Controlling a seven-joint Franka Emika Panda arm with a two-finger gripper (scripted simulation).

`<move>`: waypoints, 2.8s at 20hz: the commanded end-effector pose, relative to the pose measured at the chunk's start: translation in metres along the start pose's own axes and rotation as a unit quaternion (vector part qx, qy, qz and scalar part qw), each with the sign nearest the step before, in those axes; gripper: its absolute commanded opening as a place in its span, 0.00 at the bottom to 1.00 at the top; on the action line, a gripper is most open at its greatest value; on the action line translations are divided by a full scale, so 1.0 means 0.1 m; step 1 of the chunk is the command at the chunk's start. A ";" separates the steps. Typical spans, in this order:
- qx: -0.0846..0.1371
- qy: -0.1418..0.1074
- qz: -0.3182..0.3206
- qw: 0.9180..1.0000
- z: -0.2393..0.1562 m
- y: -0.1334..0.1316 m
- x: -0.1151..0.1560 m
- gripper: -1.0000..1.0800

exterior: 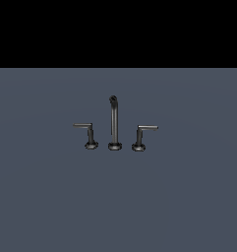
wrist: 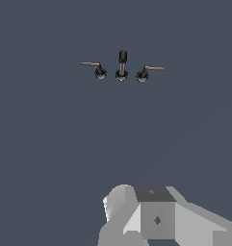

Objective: Turn on the faucet by rotating a designated handle.

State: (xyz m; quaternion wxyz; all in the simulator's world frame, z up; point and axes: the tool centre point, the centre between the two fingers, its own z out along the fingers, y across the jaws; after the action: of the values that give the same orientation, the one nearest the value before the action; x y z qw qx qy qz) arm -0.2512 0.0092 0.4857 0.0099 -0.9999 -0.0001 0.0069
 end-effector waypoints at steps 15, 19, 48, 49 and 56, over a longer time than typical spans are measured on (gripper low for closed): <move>0.000 0.001 0.065 0.998 0.31 -0.09 0.26 0.00; 0.000 0.002 0.107 0.994 0.52 -0.13 0.43 0.00; 0.001 0.007 0.473 0.881 2.39 0.20 2.05 0.00; 0.001 0.008 0.485 0.875 2.45 0.24 2.10 0.00; 0.000 0.009 0.569 0.823 2.92 0.54 2.44 0.00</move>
State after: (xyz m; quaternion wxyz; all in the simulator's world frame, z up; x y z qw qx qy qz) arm -0.0186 -0.0318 0.2004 0.0046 -0.8353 0.5498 0.0027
